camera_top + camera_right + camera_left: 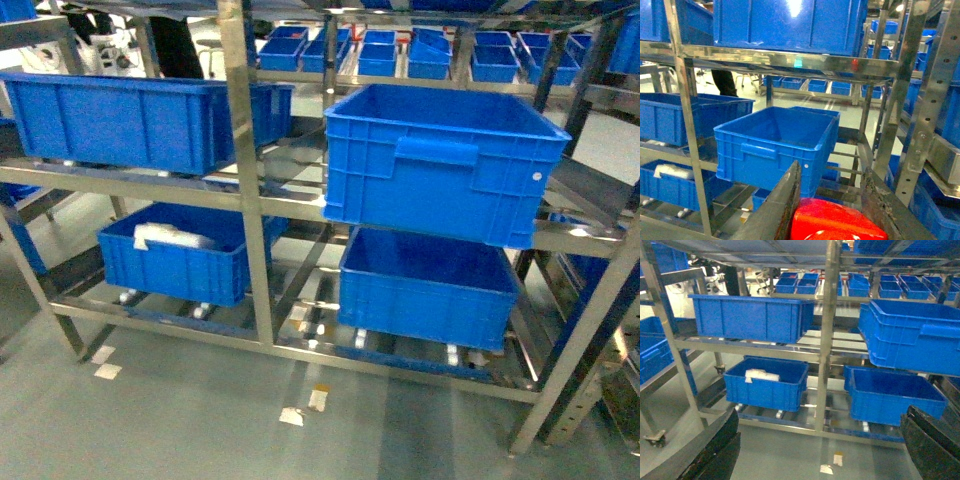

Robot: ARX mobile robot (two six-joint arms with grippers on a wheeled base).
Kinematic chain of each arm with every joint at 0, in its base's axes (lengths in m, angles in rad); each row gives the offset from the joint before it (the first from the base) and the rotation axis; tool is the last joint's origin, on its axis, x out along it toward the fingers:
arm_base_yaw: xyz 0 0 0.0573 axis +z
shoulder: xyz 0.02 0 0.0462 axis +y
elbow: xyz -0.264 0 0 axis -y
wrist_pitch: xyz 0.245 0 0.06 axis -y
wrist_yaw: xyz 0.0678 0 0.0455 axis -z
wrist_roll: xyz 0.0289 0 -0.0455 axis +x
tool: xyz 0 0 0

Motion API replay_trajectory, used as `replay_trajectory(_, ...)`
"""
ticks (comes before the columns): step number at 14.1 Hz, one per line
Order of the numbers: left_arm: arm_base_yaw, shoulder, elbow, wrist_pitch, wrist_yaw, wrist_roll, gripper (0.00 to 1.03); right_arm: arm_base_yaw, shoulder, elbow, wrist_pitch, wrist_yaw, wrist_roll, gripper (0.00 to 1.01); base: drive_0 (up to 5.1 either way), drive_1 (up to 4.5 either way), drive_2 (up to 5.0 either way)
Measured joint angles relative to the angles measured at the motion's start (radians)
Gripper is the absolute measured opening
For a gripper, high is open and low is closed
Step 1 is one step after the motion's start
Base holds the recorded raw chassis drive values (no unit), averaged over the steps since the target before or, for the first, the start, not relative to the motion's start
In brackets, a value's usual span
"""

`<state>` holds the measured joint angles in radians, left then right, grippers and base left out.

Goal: Pick red block from blue box to shelf

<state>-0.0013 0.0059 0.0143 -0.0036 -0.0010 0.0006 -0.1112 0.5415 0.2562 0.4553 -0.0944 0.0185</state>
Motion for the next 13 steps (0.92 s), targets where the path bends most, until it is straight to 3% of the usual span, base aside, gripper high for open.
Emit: replay_trajectory(13, 0.0, 0.0, 0.0, 0.0, 0.0, 0.0, 0.98, 0.0, 0.0, 0.0, 0.0, 0.0, 0.0, 0.28, -1.1, -1.13, -1.1)
